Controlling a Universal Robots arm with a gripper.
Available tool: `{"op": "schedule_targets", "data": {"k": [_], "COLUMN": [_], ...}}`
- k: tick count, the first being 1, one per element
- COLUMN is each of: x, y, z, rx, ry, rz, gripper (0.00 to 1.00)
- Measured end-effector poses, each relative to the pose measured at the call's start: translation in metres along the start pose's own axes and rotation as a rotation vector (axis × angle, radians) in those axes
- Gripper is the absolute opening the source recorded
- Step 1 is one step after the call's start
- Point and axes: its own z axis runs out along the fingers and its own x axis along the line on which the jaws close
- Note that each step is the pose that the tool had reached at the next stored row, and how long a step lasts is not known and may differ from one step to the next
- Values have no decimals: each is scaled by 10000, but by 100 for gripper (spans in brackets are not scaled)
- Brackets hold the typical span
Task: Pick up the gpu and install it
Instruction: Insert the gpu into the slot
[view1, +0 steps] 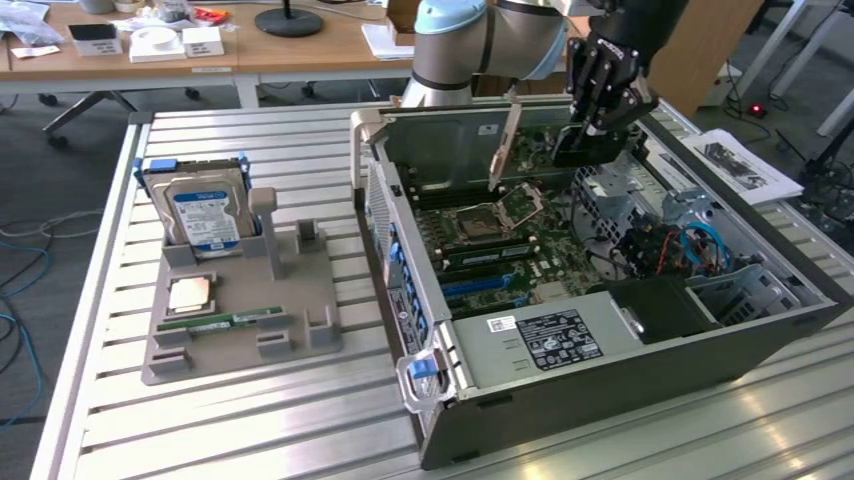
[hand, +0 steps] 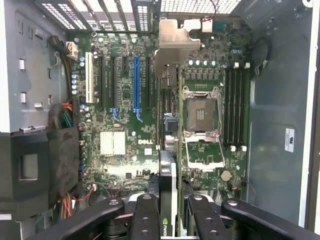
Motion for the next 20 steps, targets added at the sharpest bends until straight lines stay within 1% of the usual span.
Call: {"op": "schedule_targets", "data": {"k": [11, 20], "x": [7, 12], "y": [37, 61], "z": [194, 333], "rx": [-7, -23], "ry": [-2, -1], "rz": [-1, 0], "gripper": [27, 27]}}
